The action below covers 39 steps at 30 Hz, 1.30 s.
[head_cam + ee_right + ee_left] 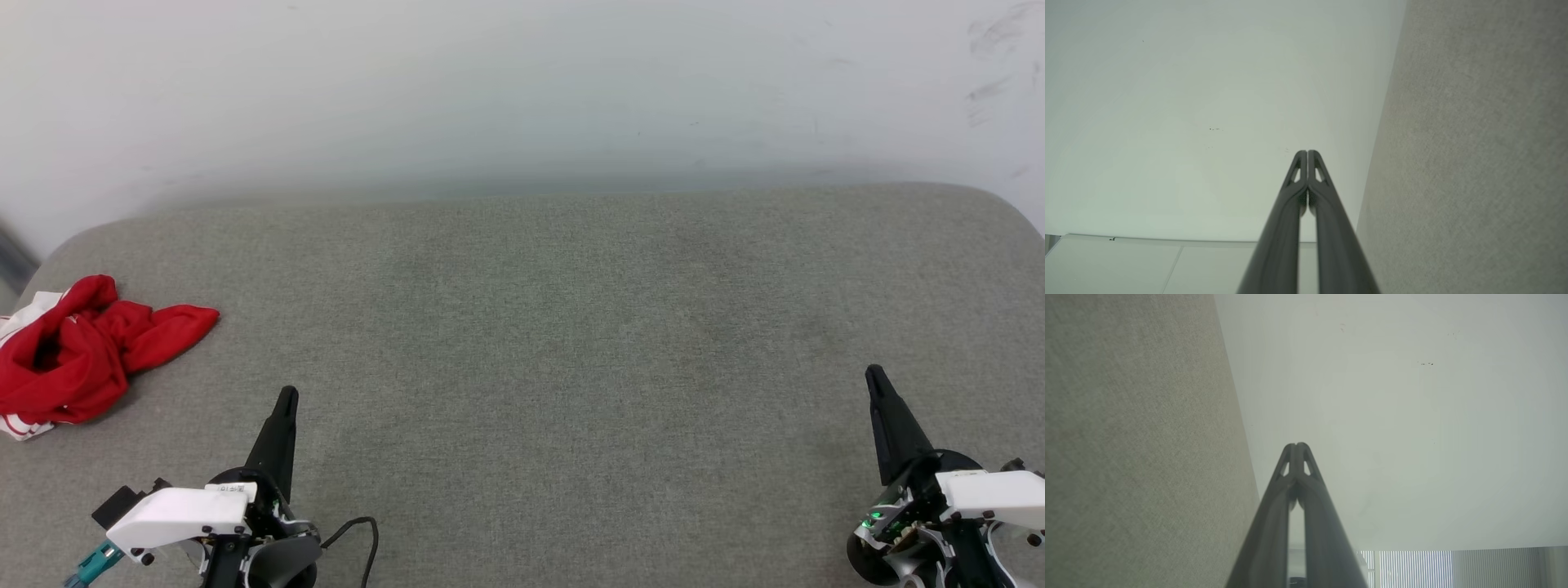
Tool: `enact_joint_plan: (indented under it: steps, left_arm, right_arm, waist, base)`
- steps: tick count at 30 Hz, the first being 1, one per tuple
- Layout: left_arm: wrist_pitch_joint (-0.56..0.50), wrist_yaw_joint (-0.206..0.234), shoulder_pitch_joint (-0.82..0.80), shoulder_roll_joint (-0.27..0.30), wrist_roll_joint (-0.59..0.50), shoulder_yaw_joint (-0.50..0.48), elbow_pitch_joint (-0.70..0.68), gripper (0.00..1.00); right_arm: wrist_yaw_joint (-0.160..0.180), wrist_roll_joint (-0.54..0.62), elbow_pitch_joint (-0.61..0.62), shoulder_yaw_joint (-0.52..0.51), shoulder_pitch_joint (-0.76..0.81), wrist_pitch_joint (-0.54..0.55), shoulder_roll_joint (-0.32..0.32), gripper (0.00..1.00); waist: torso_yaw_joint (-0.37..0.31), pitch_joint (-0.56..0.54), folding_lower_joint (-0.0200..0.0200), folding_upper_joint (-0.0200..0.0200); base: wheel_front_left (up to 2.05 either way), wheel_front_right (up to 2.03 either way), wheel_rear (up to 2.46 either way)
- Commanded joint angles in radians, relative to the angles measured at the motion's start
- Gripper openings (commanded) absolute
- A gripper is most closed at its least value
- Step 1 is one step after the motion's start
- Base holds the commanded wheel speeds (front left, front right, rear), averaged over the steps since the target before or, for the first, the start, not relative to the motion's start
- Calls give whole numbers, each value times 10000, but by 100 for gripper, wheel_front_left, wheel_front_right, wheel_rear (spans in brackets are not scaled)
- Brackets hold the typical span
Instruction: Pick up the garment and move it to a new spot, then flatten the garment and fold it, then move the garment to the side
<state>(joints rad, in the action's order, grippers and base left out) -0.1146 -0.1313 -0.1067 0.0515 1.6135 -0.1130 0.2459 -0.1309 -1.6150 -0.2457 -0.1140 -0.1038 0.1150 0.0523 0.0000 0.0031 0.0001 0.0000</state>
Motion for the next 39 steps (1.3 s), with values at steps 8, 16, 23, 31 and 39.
enact_joint_plan:
  steps: [8, 16, 23, 31, 39]
  left_arm:
    - [-10, -20, -68, -15, -15, -26, -2, 0]
    - [-10, -20, -68, -15, -15, -29, -2, 0]
    - [-10, -20, -68, -15, -15, -24, -2, 0]
    - [141, 6, 300, -32, -67, 81, 160, 100]
    - [640, 170, 404, -28, -1242, -147, -315, 100]
  right_arm:
    - [3, 43, -6, 7, -122, 4, -31, 0]
    - [3, 43, -6, 8, -122, 4, -31, 0]
    - [3, 43, -6, 8, -122, 4, -31, 0]
    - [2, 71, -276, 57, 300, -141, -8, 100]
    - [2, 1074, -28, -42, 403, -641, -9, 100]
  waist:
    - [0, 0, -1, 0]
    - [0, 0, -1, 0]
    - [0, 0, -1, 0]
    - [-1, 3, 0, 0]
    - [-2, 24, 0, 0]
  base:
    - [0, 0, 0]
    - [0, 0, 0]
    - [0, 0, 0]
    - [0, 0, 0]
    - [0, 0, 0]
